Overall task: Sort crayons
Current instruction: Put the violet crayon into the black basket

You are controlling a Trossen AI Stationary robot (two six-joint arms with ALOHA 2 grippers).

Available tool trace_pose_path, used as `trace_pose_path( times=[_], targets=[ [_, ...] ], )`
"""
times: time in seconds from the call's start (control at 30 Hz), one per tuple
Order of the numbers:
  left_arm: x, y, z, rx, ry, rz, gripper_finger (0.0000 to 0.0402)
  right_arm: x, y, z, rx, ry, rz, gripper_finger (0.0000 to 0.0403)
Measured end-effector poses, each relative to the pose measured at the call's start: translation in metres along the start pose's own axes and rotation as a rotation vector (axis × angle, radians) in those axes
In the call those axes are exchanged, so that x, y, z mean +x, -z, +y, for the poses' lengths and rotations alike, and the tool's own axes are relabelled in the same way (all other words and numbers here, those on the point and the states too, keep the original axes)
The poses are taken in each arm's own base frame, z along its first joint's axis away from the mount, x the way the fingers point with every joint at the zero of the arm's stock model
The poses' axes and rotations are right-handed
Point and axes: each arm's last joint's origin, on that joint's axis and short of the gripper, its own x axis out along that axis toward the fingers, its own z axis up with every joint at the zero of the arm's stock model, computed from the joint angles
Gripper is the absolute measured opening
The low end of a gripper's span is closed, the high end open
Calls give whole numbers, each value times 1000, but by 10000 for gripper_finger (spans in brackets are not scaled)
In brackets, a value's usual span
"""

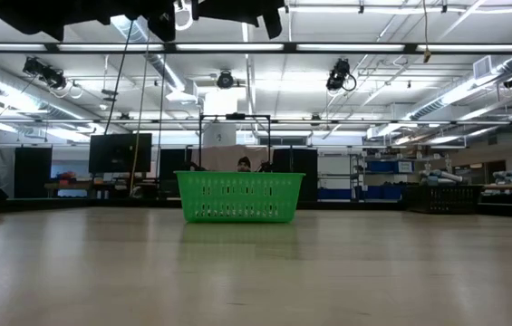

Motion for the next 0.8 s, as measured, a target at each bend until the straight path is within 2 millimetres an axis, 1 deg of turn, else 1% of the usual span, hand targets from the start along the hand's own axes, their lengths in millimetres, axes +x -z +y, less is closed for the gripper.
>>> trace_pose_path(
  times=[0.23, 0.37, 0.5, 0.73, 0.8],
  targets=[
    [1, -4, -7, 21, 29, -43, 31, 2, -2, -6, 50, 15, -20, 153],
    [1, -5, -8, 23, 28, -53, 31, 3, -3, -8, 76, 17, -32, 140],
    [4, -4, -7, 22, 8, -50, 31, 3, -6, -8, 84, 16, -54, 107],
    [12, 4, -6, 16, 0, -46, 32, 3, -5, -7, 74, 10, -48, 28],
    [12, 4, -5, 17, -1, -46, 32, 3, -5, -7, 73, 10, -44, 25]
  ],
)
